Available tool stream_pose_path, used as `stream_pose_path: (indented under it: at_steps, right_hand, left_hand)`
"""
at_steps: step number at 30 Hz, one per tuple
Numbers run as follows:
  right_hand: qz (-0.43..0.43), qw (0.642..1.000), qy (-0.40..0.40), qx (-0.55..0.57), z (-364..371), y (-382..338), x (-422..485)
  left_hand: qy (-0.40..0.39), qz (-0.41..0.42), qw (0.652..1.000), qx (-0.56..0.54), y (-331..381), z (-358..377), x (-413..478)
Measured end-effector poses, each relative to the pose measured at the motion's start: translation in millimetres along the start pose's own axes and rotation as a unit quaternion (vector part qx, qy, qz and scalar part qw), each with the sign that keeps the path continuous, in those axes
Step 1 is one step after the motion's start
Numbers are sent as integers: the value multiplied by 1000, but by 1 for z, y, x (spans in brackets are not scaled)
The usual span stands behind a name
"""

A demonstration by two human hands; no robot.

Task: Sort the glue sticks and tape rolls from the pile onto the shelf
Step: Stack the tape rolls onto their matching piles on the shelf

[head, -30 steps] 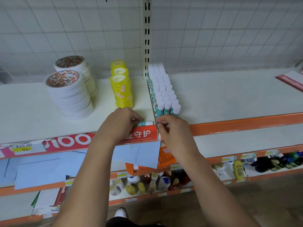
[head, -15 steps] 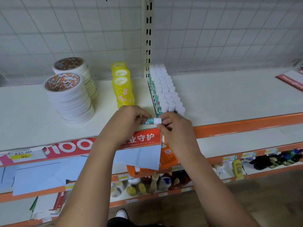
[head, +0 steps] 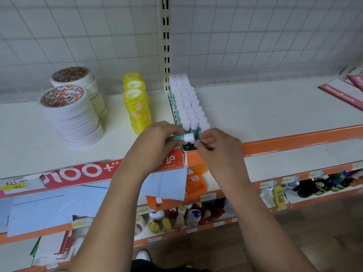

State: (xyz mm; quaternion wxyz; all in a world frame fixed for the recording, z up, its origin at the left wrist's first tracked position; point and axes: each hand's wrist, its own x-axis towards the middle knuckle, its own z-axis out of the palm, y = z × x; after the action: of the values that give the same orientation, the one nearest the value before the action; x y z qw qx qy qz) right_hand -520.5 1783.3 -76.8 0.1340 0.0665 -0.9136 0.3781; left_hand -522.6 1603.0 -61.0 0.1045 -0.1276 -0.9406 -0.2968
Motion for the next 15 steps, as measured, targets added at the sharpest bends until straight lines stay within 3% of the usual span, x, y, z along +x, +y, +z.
stream_pose_path:
  at_steps: [9,15]
  right_hand:
    - [27,999,-10,-16,0,16,17]
    - [12,1000,-10,-5,3,15,19]
  left_hand:
    - [103,-4,988,-112,21,35,0]
    - [181,-44,976,-109,27,54,-2]
